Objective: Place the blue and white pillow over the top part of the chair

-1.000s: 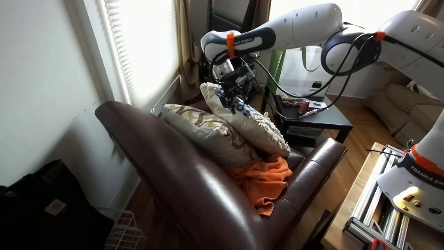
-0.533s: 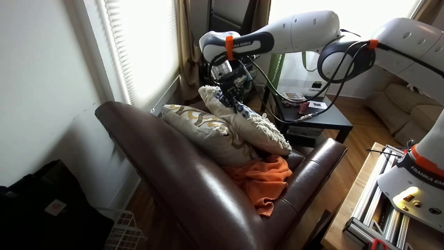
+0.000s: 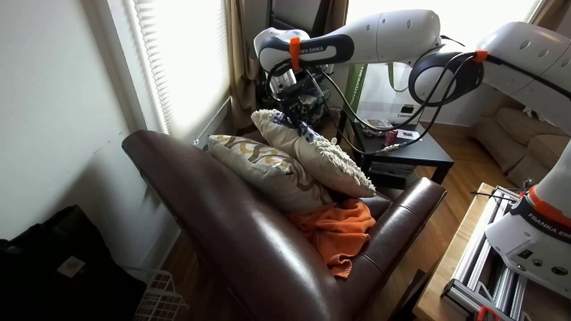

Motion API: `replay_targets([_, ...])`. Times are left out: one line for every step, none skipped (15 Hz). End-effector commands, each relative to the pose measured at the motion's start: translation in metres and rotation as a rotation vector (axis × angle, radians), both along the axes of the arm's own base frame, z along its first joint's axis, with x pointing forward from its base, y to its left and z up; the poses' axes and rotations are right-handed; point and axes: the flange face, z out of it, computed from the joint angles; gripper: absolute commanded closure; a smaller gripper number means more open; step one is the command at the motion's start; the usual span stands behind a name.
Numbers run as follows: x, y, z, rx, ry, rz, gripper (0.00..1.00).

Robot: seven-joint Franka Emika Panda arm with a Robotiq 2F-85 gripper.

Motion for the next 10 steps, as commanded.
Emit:
replay_targets([0.002, 0.047, 0.076, -0.015, -0.124, 0.143, 0.96])
replay_targets([0.001, 0.058, 0.091, -0.021, -0.147, 0.184, 0.96])
replay_targets([-0.002, 0.071, 0.104, -0.03, -0.161, 0.23, 0.96])
replay_targets([-0.007, 0.085, 0.118, -0.035, -0.174, 0.275, 0.96])
replay_targets([-0.012, 0.101, 0.131, -0.042, -0.187, 0.323, 0.96])
replay_targets([-0.018, 0.116, 0.145, -0.046, -0.202, 0.37, 0.96])
replay_targets([-0.024, 0.132, 0.159, -0.05, -0.216, 0.419, 0.96])
replay_targets([-0.031, 0.148, 0.172, -0.052, -0.233, 0.467, 0.96])
replay_targets([-0.037, 0.163, 0.187, -0.048, -0.251, 0.514, 0.96])
replay_targets([-0.046, 0.177, 0.203, -0.049, -0.271, 0.557, 0.96])
